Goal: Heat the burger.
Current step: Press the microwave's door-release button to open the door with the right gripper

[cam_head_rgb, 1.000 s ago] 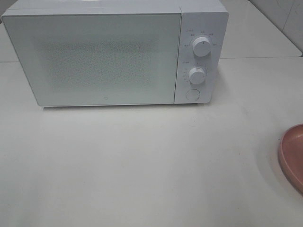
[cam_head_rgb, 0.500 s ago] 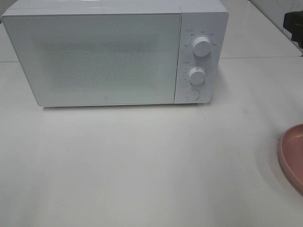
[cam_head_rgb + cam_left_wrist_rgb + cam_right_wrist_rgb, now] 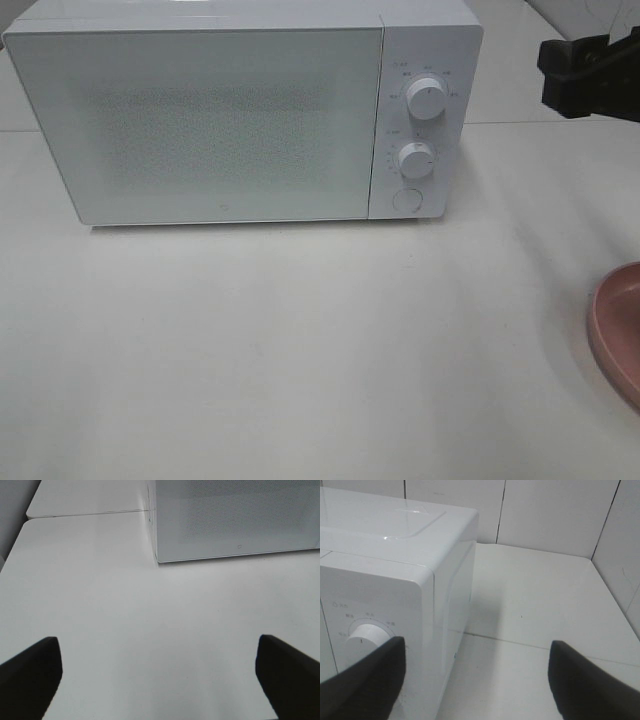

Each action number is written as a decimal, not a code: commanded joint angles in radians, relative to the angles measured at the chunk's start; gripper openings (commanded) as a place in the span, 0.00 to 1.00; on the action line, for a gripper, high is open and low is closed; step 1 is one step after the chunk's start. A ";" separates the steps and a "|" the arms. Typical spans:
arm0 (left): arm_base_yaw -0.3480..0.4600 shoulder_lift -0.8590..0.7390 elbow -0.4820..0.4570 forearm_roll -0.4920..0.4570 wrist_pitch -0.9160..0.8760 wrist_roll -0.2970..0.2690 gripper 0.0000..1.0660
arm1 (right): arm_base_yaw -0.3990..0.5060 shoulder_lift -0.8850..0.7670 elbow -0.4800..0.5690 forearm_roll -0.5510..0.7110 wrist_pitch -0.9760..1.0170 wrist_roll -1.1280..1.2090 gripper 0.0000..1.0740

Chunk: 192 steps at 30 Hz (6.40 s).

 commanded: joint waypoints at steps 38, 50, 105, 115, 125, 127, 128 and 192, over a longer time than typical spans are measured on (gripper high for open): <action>-0.004 -0.019 0.002 -0.011 -0.005 -0.003 0.92 | 0.477 0.494 0.100 0.493 -0.443 0.029 0.70; -0.004 -0.019 0.002 -0.011 -0.005 -0.003 0.92 | 0.477 0.524 0.100 0.493 -0.503 0.568 0.43; -0.004 -0.019 0.002 -0.011 -0.005 -0.003 0.92 | 0.310 0.794 -0.193 0.279 -0.368 1.522 0.00; -0.004 -0.019 0.002 -0.011 -0.005 -0.003 0.92 | 0.299 0.879 -0.285 0.272 -0.352 1.533 0.00; -0.004 -0.019 0.002 -0.011 -0.005 -0.003 0.92 | 0.259 0.885 -0.331 0.303 -0.336 1.524 0.00; -0.004 -0.019 0.002 -0.011 -0.005 -0.003 0.92 | 0.254 0.885 -0.342 0.301 -0.339 1.522 0.00; -0.004 -0.019 0.002 -0.011 -0.005 -0.003 0.92 | 0.254 0.885 -0.342 0.302 -0.342 1.522 0.00; -0.004 -0.018 0.002 -0.011 -0.005 -0.003 0.92 | 0.361 0.832 -0.321 0.388 -0.297 1.585 0.00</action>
